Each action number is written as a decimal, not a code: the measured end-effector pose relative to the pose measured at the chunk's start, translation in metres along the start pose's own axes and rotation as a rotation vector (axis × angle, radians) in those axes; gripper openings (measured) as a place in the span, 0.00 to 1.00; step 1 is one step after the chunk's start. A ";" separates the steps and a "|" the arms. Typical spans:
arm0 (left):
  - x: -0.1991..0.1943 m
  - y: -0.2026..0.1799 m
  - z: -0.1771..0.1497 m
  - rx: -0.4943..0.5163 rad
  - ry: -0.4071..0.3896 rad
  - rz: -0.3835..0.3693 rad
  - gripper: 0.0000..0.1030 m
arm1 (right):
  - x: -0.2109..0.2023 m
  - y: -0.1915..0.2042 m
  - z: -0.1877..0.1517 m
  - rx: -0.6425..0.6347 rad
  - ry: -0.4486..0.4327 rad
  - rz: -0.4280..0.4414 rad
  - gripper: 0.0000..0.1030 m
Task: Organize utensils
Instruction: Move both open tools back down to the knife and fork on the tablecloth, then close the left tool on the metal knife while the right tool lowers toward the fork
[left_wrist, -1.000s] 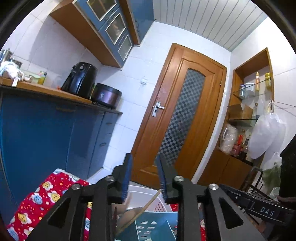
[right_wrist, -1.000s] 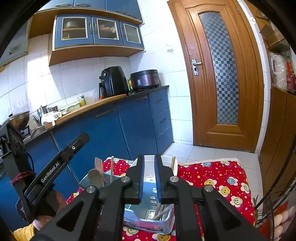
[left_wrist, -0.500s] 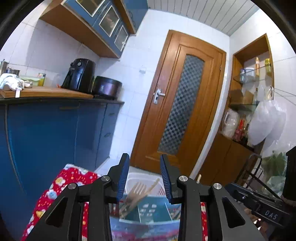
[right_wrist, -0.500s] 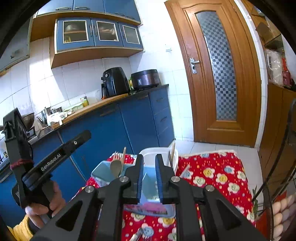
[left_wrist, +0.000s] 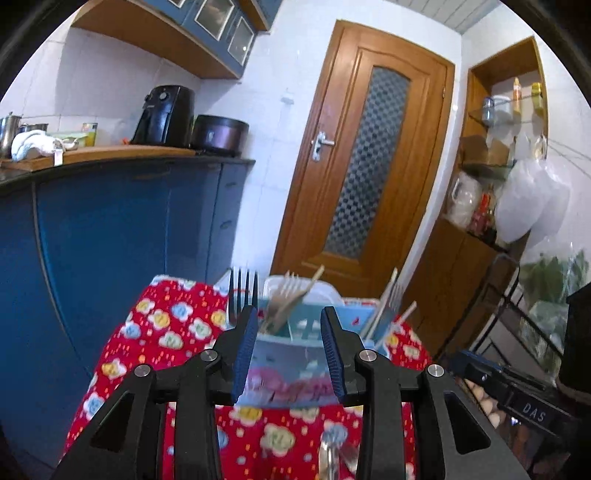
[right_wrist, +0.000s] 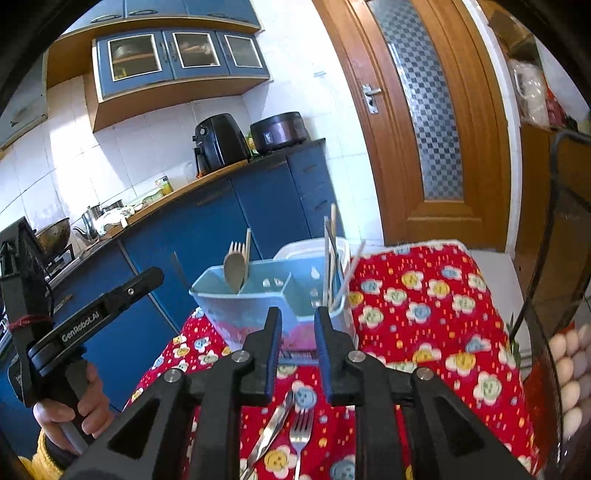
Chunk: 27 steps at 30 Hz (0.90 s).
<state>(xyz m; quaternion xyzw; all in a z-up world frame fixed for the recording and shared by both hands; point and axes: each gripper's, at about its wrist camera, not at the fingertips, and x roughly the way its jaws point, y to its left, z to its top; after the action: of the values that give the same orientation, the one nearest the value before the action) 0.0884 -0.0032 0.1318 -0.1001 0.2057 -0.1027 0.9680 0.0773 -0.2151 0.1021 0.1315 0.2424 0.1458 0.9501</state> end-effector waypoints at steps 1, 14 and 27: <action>-0.001 0.000 -0.003 0.006 0.011 0.004 0.35 | -0.001 -0.001 -0.003 0.006 0.005 0.000 0.21; -0.005 -0.010 -0.056 0.059 0.179 0.029 0.36 | -0.010 -0.022 -0.044 0.090 0.053 -0.028 0.26; 0.015 -0.025 -0.097 0.086 0.334 0.032 0.36 | -0.008 -0.056 -0.077 0.162 0.126 -0.083 0.31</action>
<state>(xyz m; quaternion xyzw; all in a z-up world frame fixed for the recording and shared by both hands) 0.0572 -0.0452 0.0446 -0.0370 0.3606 -0.1111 0.9253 0.0439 -0.2557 0.0228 0.1882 0.3181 0.0945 0.9244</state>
